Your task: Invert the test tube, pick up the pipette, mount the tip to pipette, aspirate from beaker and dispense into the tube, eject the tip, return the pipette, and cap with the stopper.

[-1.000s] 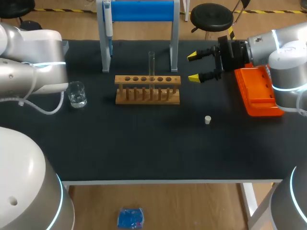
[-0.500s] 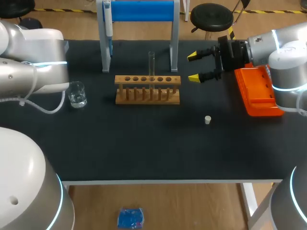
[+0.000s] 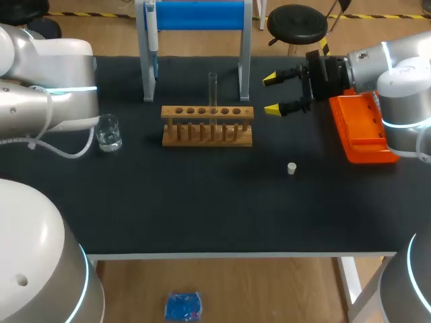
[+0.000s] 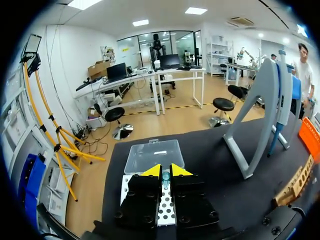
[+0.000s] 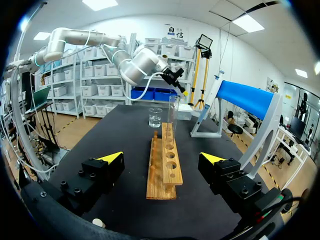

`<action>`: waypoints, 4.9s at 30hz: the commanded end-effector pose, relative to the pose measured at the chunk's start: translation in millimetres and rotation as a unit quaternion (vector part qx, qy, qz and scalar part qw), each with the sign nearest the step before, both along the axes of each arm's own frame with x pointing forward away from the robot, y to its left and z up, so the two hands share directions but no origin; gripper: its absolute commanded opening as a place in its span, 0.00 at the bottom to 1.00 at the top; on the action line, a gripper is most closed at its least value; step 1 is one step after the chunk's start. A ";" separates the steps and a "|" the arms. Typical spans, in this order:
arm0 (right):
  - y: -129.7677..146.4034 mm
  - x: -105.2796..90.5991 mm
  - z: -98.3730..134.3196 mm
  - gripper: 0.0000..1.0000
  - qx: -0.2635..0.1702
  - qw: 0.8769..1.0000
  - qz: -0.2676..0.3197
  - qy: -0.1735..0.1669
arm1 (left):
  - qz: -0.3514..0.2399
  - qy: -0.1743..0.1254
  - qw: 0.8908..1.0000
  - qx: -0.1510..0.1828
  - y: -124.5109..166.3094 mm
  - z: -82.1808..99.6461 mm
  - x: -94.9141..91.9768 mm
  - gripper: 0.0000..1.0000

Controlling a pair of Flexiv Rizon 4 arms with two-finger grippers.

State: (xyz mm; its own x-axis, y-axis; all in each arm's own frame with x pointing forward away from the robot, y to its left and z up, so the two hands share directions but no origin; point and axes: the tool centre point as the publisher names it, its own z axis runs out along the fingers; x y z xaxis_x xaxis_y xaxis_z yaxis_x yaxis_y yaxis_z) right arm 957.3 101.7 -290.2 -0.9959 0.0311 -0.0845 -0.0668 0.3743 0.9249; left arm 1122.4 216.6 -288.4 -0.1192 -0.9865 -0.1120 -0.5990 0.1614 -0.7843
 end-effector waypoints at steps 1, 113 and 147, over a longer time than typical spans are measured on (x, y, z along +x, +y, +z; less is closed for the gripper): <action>-0.7 0.7 -0.2 1.00 0.000 1.000 0.002 0.001 | -0.034 -0.004 0.999 -0.005 -6.3 19.4 -11.9 0.00; -0.7 0.7 -0.2 1.00 0.000 1.000 0.002 0.001 | -0.509 0.079 0.857 -0.017 -243.0 126.3 -209.0 0.00; -0.7 0.7 -0.2 1.00 0.000 1.000 0.002 0.001 | -0.536 0.086 0.840 -0.006 -339.8 152.3 -252.8 0.00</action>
State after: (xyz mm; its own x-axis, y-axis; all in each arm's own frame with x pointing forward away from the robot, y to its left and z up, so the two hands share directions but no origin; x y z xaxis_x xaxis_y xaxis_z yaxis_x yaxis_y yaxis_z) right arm 957.3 101.6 -290.2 -0.9959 0.0313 -0.0845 -0.0667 0.3744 0.9249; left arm 874.1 -117.9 -133.8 -0.9545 -0.2978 0.0161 -0.2227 0.6757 -0.7028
